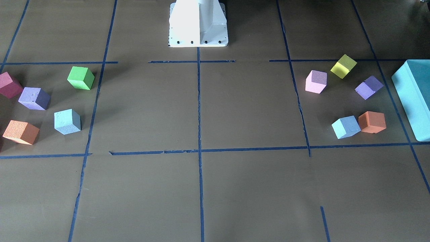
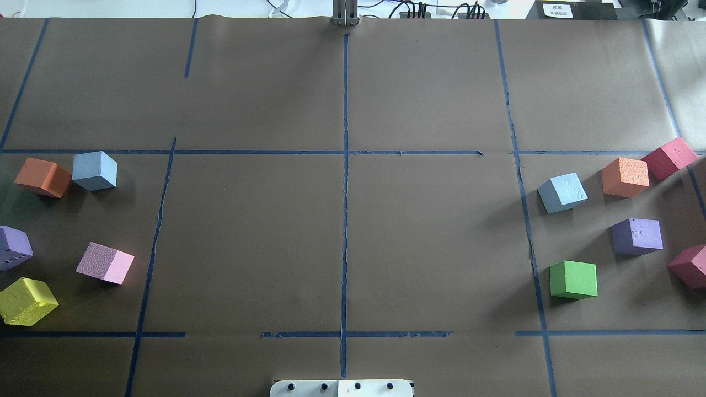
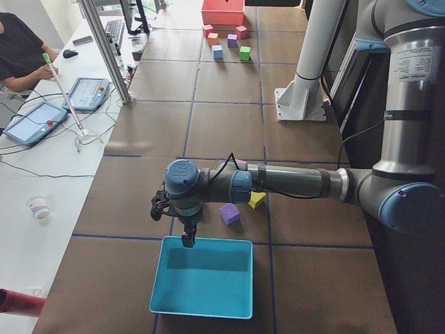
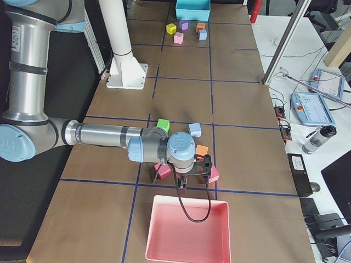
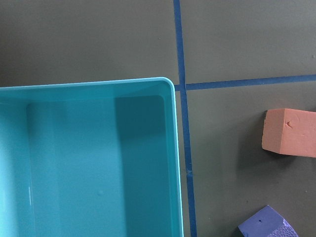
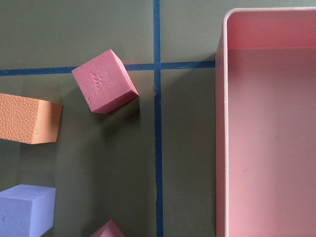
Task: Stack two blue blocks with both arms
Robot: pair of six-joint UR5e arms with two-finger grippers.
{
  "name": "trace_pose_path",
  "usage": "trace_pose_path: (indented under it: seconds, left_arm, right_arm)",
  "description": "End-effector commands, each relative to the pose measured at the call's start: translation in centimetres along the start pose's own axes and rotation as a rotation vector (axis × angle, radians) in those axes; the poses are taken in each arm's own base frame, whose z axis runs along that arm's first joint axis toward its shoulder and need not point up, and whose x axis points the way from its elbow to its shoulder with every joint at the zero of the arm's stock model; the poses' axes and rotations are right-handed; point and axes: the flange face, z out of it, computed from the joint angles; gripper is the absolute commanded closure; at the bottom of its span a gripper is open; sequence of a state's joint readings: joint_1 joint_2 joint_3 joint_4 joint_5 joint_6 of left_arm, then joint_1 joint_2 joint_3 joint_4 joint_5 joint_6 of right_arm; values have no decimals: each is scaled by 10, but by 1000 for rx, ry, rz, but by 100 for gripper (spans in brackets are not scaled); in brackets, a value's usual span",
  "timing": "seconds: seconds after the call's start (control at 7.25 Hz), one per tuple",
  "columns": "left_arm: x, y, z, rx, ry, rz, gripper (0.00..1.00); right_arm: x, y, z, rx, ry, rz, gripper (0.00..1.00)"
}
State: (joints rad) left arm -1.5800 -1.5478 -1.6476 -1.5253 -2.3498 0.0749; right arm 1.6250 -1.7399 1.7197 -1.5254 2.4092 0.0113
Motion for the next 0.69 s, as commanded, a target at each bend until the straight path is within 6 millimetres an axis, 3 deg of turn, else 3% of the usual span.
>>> trace_pose_path:
  seconds: [0.0, 0.55]
  left_arm:
    - [-2, 0, 2, -3, 0, -1, 0]
    - [-16, 8, 17, -23, 0, -20, 0]
  right_arm:
    - [0, 0, 0, 2, 1, 1, 0]
    - [-1, -1, -3, 8, -1, -1, 0]
